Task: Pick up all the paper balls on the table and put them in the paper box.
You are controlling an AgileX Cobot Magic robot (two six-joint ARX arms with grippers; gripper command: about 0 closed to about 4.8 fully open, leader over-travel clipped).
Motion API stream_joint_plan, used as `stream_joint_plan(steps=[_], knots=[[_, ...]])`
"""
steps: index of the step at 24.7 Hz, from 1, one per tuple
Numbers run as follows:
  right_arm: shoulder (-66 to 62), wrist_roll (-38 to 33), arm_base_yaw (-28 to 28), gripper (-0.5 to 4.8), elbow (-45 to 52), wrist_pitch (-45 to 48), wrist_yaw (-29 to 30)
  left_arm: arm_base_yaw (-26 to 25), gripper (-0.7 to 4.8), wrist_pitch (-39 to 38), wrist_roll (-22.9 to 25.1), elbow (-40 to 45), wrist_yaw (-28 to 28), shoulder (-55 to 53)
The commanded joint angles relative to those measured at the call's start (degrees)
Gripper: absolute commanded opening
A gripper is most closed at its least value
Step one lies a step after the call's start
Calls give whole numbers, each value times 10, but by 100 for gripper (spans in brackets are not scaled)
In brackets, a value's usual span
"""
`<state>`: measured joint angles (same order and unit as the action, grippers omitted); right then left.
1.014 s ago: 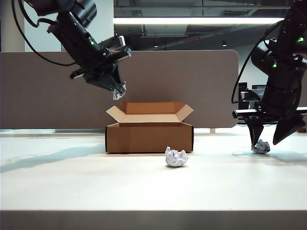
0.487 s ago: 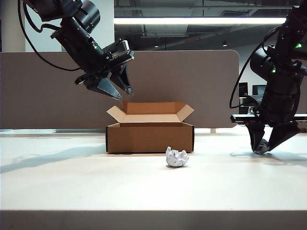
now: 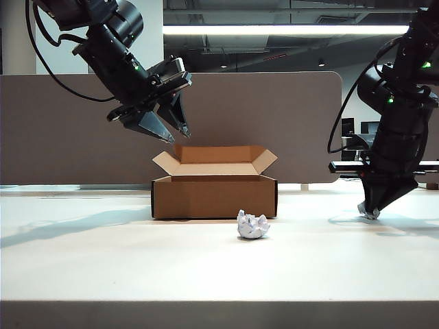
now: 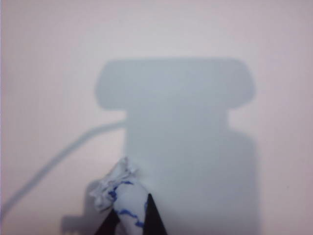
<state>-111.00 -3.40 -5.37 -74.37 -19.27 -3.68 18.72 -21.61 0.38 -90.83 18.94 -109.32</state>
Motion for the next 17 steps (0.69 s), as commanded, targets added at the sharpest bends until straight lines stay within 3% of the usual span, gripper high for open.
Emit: stream_joint_plan(steps=[1, 3, 5, 10, 12, 14, 17], knots=[[19, -2, 2, 17, -64, -16, 78, 2, 187, 13, 0, -5, 4, 10], [23, -53, -9, 18, -123, -13, 176, 2, 187, 15, 0, -5, 4, 15], [23, -87, -24, 21, -162, -2, 218, 2, 187, 15, 0, -5, 3, 17], [13, -58, -85, 21, -224, 12, 219, 2, 181, -3, 0, -5, -15, 29], [0, -33, -103, 26, -224, 16, 210, 2, 157, -15, 6, -5, -44, 47], [-10, -24, -110, 72, -223, 10, 203, 1, 105, -25, 13, -5, -53, 67], [-30, -21, -116, 83, -223, -3, 207, 1, 95, -40, 14, -5, -55, 95]])
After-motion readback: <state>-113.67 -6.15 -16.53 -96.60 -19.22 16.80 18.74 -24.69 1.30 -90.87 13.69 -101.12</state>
